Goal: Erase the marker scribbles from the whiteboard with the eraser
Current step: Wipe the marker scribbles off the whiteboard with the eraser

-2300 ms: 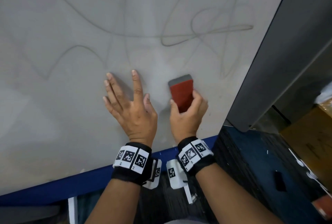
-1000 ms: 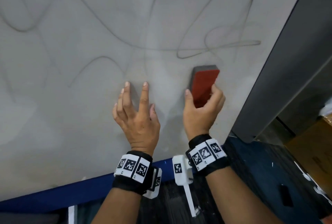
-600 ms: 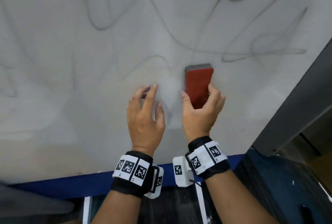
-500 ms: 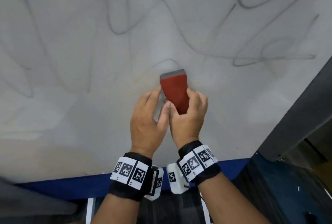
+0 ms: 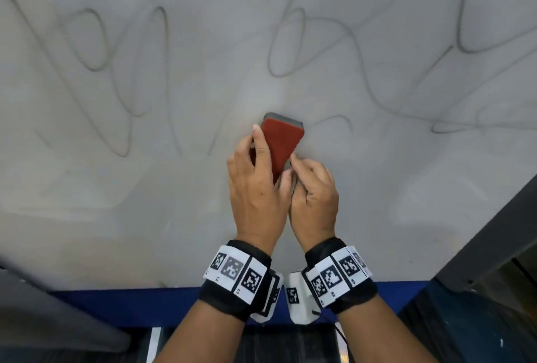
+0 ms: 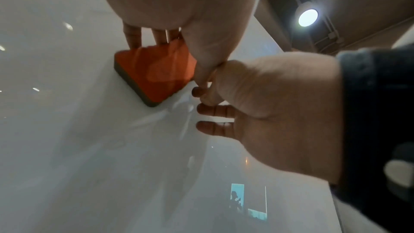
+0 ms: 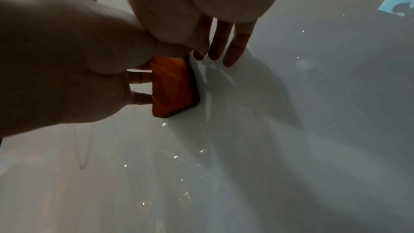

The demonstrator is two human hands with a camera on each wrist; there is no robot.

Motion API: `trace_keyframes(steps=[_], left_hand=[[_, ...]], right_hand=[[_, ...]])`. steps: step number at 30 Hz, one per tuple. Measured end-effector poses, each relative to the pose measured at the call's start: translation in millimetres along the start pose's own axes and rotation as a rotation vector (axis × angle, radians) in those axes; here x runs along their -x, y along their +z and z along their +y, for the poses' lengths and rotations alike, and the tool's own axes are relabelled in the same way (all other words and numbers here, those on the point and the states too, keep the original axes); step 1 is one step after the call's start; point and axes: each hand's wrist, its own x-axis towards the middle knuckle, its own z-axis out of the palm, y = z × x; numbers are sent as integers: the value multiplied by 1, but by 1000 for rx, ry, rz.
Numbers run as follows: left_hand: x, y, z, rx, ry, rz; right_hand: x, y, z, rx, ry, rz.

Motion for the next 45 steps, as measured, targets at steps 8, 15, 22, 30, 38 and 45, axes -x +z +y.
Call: trace_keyframes(steps=[8, 15, 22, 30, 38, 45], left_hand=[[-5, -5, -31, -135, 60, 112], [-8, -10, -44, -202, 263, 101], [-25, -34, -80, -157, -90, 293], [-25, -42, -92, -137, -19, 271], [-32, -50, -96, -194, 168, 179], [-37, -50, -90, -112, 78, 231]], right_hand=[[-34, -12, -15, 259, -157, 183], [-27, 11, -23, 526, -143, -87], [-26, 19, -24, 509, -93, -59], [-19, 42, -46, 427, -108, -38], [-25, 60, -64, 468, -186, -79], [-26, 62, -67, 488, -161, -92]])
